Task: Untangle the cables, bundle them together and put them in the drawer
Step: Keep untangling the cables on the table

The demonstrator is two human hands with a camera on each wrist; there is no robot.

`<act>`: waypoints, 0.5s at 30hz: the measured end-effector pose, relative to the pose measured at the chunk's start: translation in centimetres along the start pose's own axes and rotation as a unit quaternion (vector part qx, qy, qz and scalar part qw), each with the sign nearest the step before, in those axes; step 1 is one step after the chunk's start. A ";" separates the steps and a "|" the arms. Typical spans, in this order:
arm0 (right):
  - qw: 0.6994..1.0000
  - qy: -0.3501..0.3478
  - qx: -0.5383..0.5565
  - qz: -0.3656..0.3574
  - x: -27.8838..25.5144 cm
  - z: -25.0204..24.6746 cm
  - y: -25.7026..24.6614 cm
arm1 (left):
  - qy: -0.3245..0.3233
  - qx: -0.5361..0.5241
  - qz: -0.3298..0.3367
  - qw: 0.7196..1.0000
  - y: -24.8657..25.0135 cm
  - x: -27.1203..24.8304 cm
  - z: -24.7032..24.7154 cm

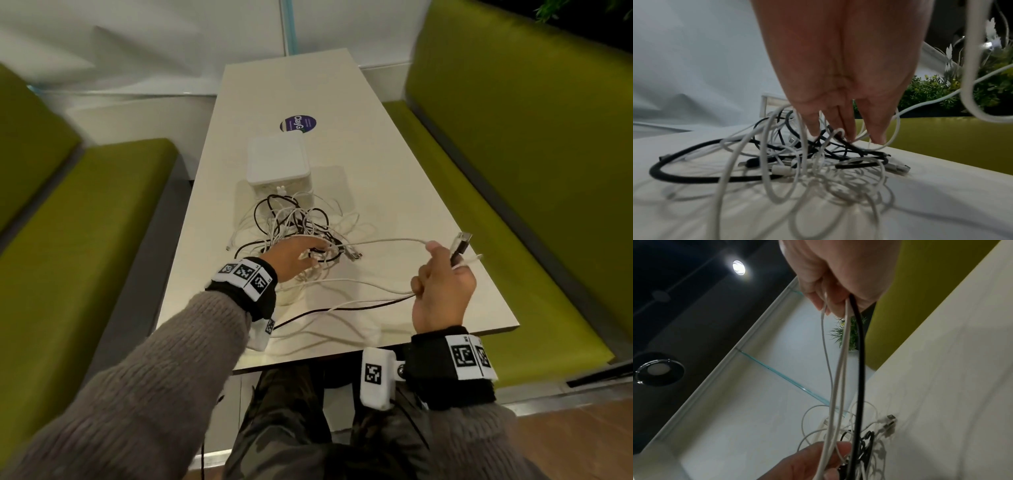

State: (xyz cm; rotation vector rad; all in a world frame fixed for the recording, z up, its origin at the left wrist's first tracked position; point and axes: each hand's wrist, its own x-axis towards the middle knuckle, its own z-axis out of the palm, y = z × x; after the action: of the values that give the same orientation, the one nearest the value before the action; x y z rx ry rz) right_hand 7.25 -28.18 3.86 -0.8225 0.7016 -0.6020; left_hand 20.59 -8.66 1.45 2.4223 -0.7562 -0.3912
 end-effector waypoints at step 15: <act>0.997 -0.072 -0.018 0.038 -1.6 0.9 3.7 | -0.102 -0.115 -0.029 0.988 3.5 -1.0 -1.0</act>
State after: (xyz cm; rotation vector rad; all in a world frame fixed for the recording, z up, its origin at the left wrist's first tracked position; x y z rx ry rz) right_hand 7.71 -24.66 1.84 -0.8587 0.6107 -0.4576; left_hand 18.71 -9.99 4.42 2.2117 -0.6859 -0.7171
